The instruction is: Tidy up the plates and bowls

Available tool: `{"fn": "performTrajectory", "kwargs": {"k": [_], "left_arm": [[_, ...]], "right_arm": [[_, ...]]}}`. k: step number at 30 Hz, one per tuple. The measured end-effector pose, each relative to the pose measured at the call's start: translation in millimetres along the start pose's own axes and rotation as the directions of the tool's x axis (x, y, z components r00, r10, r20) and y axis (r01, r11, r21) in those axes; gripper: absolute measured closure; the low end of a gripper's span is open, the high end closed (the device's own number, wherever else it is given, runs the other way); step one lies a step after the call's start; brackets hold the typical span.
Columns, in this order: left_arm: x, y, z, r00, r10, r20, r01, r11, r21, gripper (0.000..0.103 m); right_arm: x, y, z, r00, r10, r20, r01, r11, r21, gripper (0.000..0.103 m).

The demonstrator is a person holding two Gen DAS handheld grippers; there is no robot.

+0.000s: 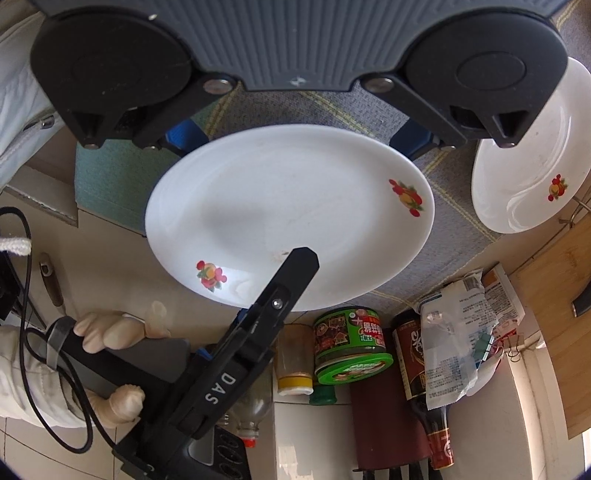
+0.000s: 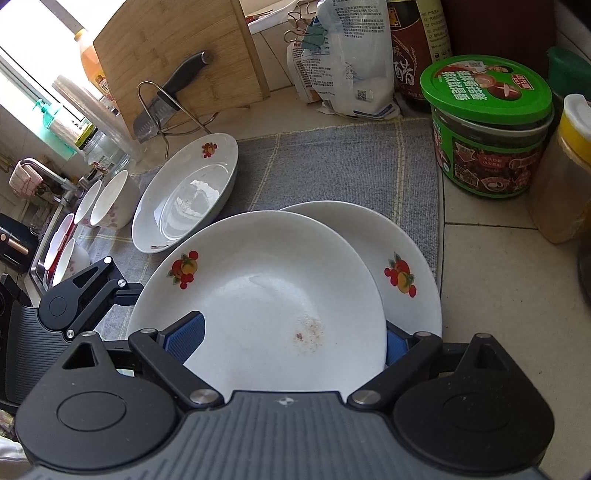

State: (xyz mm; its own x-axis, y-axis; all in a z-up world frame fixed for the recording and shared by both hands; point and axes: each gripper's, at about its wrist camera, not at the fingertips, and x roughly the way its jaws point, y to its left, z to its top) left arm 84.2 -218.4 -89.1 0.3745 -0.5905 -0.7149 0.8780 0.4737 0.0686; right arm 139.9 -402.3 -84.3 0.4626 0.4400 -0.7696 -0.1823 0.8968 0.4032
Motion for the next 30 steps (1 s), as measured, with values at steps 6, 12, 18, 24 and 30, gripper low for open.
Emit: {"fn": "performTrajectory", "kwargs": {"k": [6, 12, 18, 24, 30], "left_arm": [[0.6, 2.2, 0.0, 1.000, -0.004, -0.003, 0.004, 1.000, 0.000, 0.001], [3.6, 5.0, 1.8, 1.000, 0.000, -0.014, 0.000, 1.000, 0.006, 0.001], [8.8, 6.6, 3.6, 1.000, -0.008, -0.024, 0.008, 1.000, 0.012, 0.001], [11.7, 8.3, 4.8, 0.999, -0.019, -0.034, 0.020, 1.000, 0.021, 0.001], [14.8, 9.7, 5.8, 0.999, -0.024, -0.042, 0.025, 0.999, 0.025, 0.001]], "right_arm": [[1.4, -0.4, -0.2, 1.000, -0.007, -0.002, 0.007, 1.000, 0.001, 0.005], [0.5, -3.6, -0.9, 1.000, -0.016, 0.000, 0.016, 1.000, 0.013, 0.005], [-2.2, -5.2, -2.6, 1.000, -0.030, 0.004, 0.030, 0.999, 0.022, 0.005], [-3.4, -4.9, -4.7, 0.999, -0.040, 0.002, 0.040, 0.999, 0.028, 0.005], [-5.9, -5.3, -6.8, 0.999, -0.043, 0.005, 0.042, 0.998, 0.040, 0.005]]}}
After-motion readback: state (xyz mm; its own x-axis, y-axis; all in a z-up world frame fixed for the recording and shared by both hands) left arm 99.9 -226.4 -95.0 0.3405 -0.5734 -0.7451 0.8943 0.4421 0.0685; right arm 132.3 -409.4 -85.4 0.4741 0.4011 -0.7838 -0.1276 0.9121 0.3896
